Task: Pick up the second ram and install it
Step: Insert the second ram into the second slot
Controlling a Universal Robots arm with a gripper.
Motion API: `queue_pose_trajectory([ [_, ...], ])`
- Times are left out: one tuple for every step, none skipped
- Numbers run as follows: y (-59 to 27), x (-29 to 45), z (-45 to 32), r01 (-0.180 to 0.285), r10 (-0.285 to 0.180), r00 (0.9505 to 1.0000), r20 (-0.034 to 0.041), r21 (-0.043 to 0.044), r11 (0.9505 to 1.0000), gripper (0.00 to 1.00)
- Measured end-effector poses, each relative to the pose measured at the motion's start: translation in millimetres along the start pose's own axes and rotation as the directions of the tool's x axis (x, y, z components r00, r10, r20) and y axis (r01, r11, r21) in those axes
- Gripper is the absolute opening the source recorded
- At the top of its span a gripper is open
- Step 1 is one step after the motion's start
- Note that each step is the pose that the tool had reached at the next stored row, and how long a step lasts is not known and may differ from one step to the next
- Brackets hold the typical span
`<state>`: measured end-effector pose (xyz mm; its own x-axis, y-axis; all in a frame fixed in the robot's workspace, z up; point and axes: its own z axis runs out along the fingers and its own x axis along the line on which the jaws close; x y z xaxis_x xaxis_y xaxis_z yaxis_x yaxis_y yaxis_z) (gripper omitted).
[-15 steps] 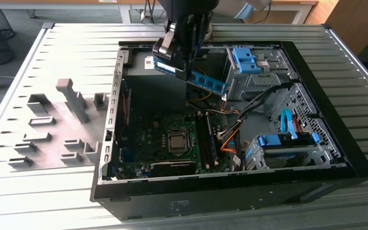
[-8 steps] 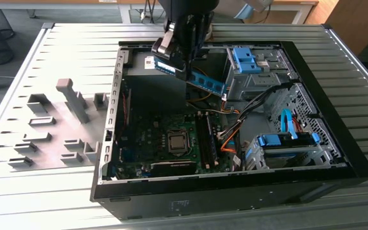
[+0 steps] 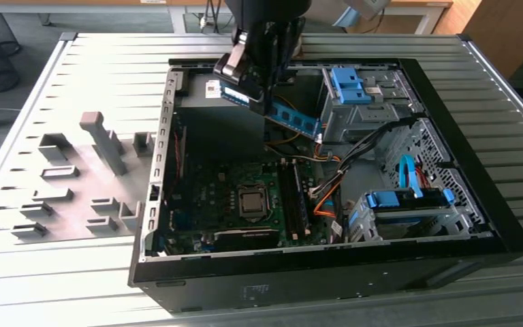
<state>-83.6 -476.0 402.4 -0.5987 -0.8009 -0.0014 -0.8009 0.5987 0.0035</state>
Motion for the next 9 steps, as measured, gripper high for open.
queue_pose_trajectory([
  [0.0, 0.0, 0.1, -0.004, 0.004, 1.0000, 0.0001, 0.0000, 1.0000, 0.14],
  [0.0, 0.0, 0.1, -0.008, 0.008, 1.0000, 0.0001, 0.0000, 1.0000, 0.14],
  [0.0, 0.0, 0.1, -0.012, 0.012, 0.9999, 0.0001, 0.0000, 0.9999, 0.14],
  [0.0, 0.0, 0.1, -0.016, 0.016, 0.9999, 0.0001, 0.0001, 0.9999, 0.14],
  [0.0, 0.0, 0.2, -0.020, 0.020, 0.9998, 0.0001, 0.0001, 0.9998, 0.14],
  [0.0, 0.0, 0.2, -0.023, 0.023, 0.9997, 0.0001, 0.0001, 0.9997, 0.14],
  [0.0, 0.0, 0.2, -0.027, 0.027, 0.9996, 0.0002, 0.0000, 0.9996, 0.14],
  [0.0, 0.0, 0.3, -0.031, 0.031, 0.9995, 0.0002, 0.0001, 0.9995, 0.14],
  [0.0, 0.0, 0.3, -0.035, 0.035, 0.9994, 0.0001, 0.0001, 0.9994, 0.14],
])
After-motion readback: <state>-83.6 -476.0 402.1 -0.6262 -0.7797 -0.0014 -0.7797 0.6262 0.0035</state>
